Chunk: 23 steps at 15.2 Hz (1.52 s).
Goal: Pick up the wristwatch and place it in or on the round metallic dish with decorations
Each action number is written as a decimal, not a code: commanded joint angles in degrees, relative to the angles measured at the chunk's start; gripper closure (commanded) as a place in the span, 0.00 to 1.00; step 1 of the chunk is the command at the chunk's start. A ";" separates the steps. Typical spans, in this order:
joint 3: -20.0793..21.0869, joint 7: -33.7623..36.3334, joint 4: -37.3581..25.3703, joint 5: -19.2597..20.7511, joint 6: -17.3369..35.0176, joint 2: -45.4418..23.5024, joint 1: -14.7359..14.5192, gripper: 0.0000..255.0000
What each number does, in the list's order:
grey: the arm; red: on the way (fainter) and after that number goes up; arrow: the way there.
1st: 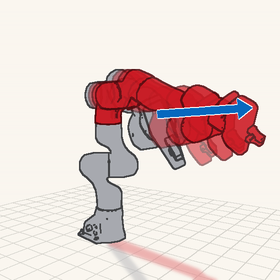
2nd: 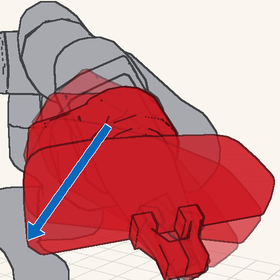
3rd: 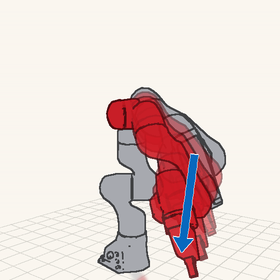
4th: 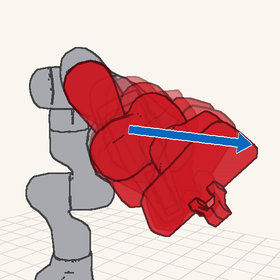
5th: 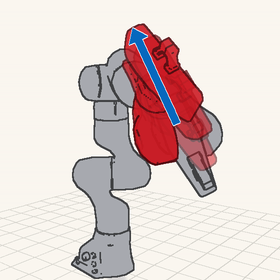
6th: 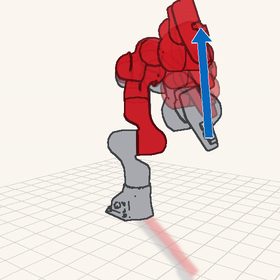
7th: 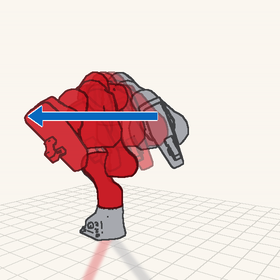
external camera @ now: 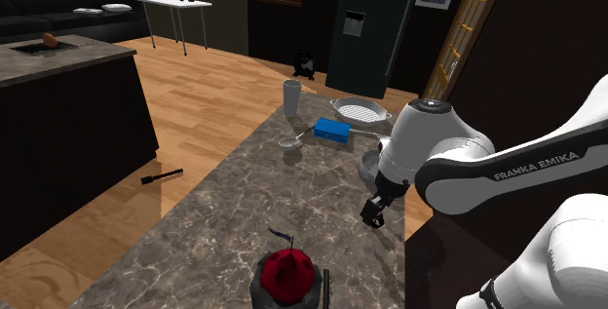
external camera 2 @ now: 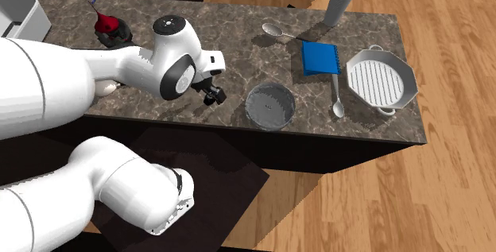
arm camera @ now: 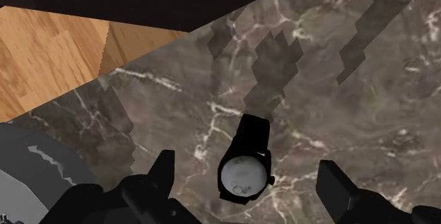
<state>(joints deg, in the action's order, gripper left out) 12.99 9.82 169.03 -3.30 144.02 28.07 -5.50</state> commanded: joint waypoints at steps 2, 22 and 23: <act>0.44 0.38 0.56 0.41 3.43 -2.83 0.51 0.00; -0.10 -0.12 -0.17 0.01 -0.29 0.18 0.03 1.00; -0.26 -0.27 -0.45 -0.08 -1.51 1.11 -0.09 1.00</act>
<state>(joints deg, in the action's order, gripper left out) 12.88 9.69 168.88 -3.31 143.67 28.37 -5.50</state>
